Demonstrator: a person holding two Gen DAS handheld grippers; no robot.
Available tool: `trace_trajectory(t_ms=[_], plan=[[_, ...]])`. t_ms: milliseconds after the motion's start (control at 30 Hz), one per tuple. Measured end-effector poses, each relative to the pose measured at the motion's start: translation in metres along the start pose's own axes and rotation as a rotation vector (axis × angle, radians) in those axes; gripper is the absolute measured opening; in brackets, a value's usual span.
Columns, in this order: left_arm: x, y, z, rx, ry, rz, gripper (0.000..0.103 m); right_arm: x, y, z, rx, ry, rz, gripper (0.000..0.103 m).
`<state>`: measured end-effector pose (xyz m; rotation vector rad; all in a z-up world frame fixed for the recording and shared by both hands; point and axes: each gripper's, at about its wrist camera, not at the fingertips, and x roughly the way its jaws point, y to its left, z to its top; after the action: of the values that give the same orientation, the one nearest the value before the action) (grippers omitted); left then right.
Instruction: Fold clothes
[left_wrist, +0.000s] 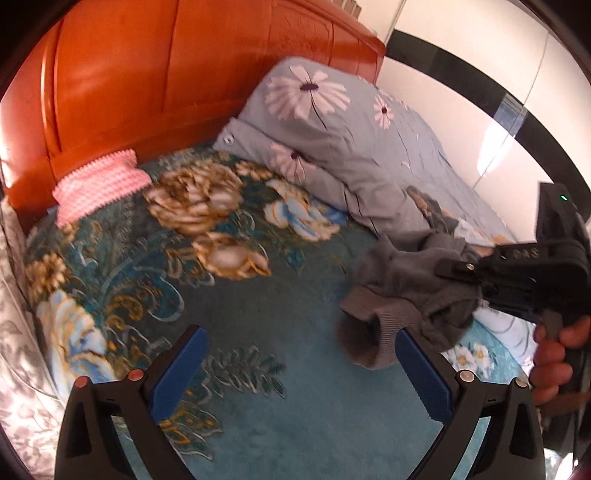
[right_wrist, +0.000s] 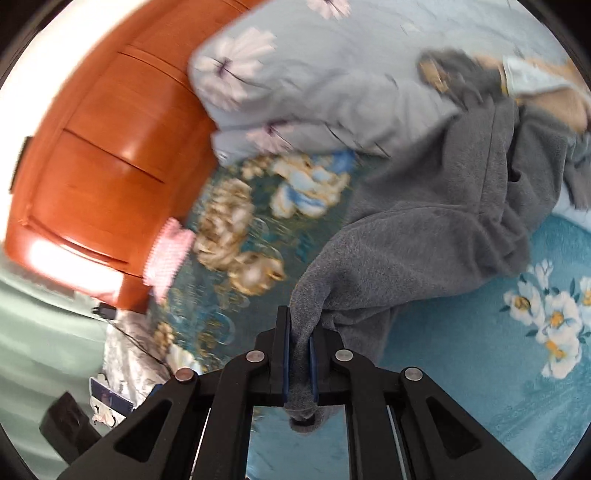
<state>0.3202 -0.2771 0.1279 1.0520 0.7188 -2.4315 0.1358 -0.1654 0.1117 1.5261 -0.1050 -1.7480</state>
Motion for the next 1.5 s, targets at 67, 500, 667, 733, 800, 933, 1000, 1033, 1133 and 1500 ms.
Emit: trace_trajectory(t_ms=[67,500,667,733,800,933,1000,1033,1133,1500], plan=[[0.018,-0.008,-0.009,-0.013,0.048,-0.03,0.103,0.013,-0.011,0.001,-0.023,0.049,-0.057,0.011],[0.111,-0.058,-0.056,-0.055,0.272,-0.189,0.102,-0.063,-0.152,0.005,0.024,-0.074,-0.15,0.045],[0.139,-0.073,-0.07,-0.09,0.298,-0.152,0.102,-0.082,-0.238,0.047,0.271,-0.189,-0.211,0.045],[0.15,-0.079,-0.073,-0.079,0.321,-0.157,0.099,-0.075,-0.249,0.062,0.314,-0.22,-0.171,0.045],[0.155,-0.085,-0.074,-0.064,0.334,-0.165,0.096,-0.068,-0.26,0.077,0.357,-0.25,-0.131,0.045],[0.166,-0.097,-0.075,-0.035,0.36,-0.179,0.076,-0.056,-0.268,0.096,0.404,-0.287,-0.111,0.045],[0.172,-0.103,-0.076,-0.02,0.372,-0.185,0.072,-0.052,-0.273,0.103,0.43,-0.288,-0.102,0.045],[0.172,-0.105,-0.076,-0.017,0.374,-0.182,0.072,-0.05,-0.276,0.107,0.443,-0.288,-0.097,0.045],[0.173,-0.105,-0.074,-0.055,0.385,-0.2,0.055,-0.047,-0.281,0.115,0.474,-0.295,-0.073,0.015],[0.127,-0.096,-0.043,-0.103,0.289,-0.198,0.015,-0.168,-0.246,0.078,0.389,-0.48,-0.048,0.003]])
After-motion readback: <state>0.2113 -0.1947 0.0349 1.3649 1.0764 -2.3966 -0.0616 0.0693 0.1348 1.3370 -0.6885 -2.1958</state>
